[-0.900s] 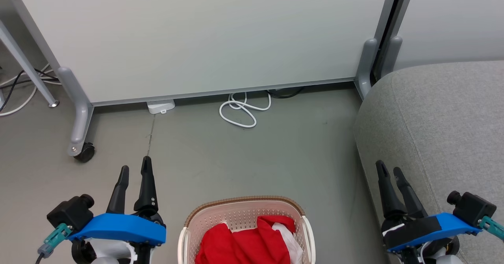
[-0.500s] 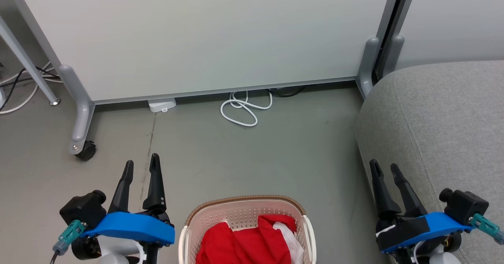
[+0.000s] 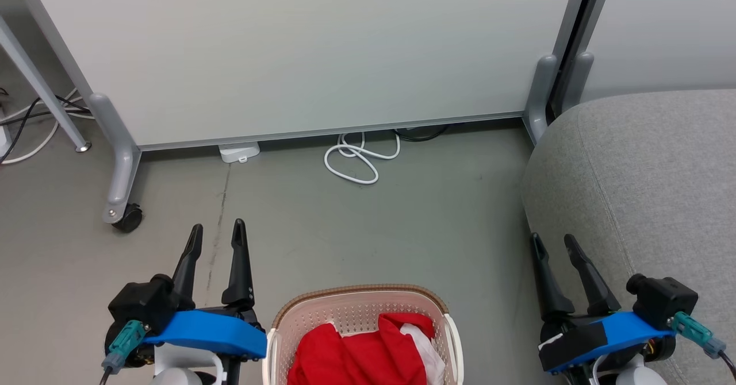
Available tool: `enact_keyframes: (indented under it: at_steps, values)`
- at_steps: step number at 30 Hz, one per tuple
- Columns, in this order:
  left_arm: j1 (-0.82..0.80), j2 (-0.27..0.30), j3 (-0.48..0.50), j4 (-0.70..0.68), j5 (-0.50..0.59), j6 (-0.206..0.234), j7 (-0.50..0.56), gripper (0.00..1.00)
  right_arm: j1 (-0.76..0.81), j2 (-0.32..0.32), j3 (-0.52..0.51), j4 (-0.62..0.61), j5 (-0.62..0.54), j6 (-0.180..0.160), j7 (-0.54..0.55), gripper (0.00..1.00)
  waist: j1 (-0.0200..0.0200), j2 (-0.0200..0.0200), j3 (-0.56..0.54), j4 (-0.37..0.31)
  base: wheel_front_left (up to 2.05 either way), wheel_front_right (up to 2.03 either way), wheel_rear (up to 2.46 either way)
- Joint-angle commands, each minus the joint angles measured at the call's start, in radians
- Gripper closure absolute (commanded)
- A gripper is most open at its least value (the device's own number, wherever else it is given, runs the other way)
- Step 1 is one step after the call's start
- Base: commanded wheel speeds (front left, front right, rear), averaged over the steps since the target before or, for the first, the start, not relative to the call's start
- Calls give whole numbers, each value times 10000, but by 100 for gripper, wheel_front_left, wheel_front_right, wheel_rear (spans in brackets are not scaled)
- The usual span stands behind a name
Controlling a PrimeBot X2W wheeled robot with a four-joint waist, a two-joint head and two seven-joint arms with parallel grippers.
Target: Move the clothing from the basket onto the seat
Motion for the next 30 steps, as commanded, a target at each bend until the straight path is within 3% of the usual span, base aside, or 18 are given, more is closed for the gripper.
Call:
enact_keyframes:
  at_steps: [1,30]
  values:
    - [-224,88,-56,-134,302,40,-116,0,-213,-69,42,-94,-302,20,-96,0,0,-1,-1,6,0,0,0]
    - [-273,101,-474,-320,2876,-30,-739,0,-264,-79,290,-134,-2724,25,-717,0,0,-1,26,113,0,0,0]
